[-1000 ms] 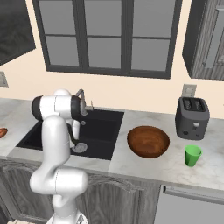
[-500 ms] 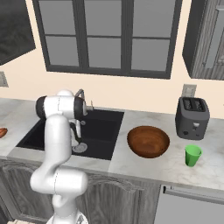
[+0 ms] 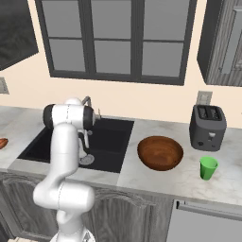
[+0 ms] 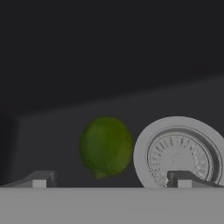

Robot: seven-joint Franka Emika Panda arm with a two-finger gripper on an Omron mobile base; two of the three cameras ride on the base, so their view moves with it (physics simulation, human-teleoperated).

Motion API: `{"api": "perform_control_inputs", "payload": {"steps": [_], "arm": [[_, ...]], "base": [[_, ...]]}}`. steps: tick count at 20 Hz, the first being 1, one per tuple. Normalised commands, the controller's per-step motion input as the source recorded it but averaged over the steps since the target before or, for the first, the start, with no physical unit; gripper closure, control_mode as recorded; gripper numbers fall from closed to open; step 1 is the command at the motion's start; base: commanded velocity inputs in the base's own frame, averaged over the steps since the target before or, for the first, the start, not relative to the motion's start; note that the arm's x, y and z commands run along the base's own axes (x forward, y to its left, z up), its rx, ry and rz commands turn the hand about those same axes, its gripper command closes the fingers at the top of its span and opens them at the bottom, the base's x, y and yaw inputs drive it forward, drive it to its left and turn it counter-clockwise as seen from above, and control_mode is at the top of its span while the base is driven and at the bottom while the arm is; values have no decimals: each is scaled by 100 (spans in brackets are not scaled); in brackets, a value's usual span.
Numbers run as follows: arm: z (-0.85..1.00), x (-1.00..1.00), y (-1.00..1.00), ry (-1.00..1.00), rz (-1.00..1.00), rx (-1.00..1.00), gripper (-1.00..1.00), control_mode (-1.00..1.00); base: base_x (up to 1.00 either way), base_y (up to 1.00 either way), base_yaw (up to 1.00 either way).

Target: Remove the lime and sweet potato from the sink. Then move the bowl and cup from the counter to the sink for washing.

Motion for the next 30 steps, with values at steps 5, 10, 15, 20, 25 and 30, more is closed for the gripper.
{"api": "perform_control_inputs", "payload": {"steps": [5, 10, 15, 20, 25, 30], "arm": [[-9, 14, 5, 0, 0, 0, -100, -100], [-10, 13, 5, 5, 0, 0, -100, -100], [-11, 14, 1, 10, 0, 0, -100, -100], [-11, 18, 0, 5, 0, 0, -100, -100], [-6, 19, 1, 1, 0, 0, -100, -100], [-3, 16, 4, 0, 0, 0, -100, -100]], "base": [[0, 0, 0], [0, 0, 0], [0, 0, 0], [0, 0, 0], [0, 0, 0], [0, 0, 0]]}}
